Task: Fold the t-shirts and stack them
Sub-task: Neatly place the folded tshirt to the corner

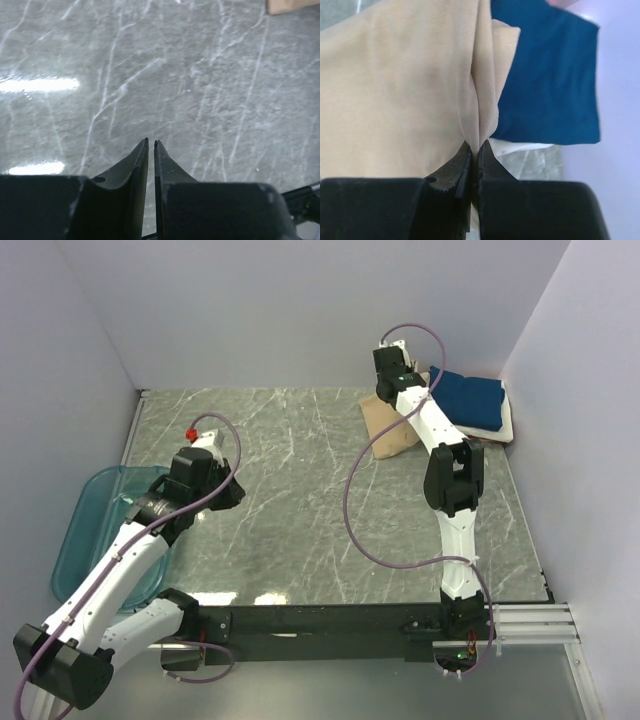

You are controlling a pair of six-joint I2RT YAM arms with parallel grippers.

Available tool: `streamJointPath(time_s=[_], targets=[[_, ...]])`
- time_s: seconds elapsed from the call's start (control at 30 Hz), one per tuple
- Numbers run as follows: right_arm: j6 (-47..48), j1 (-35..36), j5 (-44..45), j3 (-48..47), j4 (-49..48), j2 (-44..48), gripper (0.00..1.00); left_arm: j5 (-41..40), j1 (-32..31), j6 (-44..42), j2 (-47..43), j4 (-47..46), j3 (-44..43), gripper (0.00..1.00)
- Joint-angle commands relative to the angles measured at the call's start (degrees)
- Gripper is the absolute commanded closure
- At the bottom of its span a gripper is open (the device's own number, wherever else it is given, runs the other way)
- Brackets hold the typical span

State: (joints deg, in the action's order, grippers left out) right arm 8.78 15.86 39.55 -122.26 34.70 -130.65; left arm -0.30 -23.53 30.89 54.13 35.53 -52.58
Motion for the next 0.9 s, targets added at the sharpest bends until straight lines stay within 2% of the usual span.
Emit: streamJointPath(time_s=[0.0, 0.1, 0.27, 0.3, 0.37, 0.47, 0.87], targets=[[5.19, -0.65, 3.96, -3.69, -4.80, -0.13, 1.00, -4.10, 0.15, -0.49, -3.14, 0.86, 1.16, 0.85], [6.51, -1.88, 2.29, -7.81, -4.46, -1.97, 1.00, -2.87, 0.15, -0.40, -4.64, -0.10, 2.30, 0.86], [10.38, -2.76, 2.55, -10.36, -9.64, -3.90, 1.00, -2.61, 0.15, -0.13, -5.35, -2.83, 5.02, 0.83], [11.43, -3.02, 2.64, -11.07, -10.26, -4.26, 1.00, -2.78, 0.15, 0.04, -5.09, -3.09, 5.55, 0.82], [12.14, -3.90, 2.73, -14.30, -10.97, -5.48, 1.00, -2.78, 0.15, 0.04, -4.74, -3.53, 5.99, 0.73], [13.37, -5.04, 2.73, -16.60, -13.07, -5.76, 1.00, -3.48, 0.24, -0.40, -4.65, -4.06, 6.08, 0.68], [13.73, -7.15, 0.53, -19.51, -14.92, -3.21, 1.00, -3.75, 1.20, -0.66, -2.80, -4.15, 6.43, 0.68]])
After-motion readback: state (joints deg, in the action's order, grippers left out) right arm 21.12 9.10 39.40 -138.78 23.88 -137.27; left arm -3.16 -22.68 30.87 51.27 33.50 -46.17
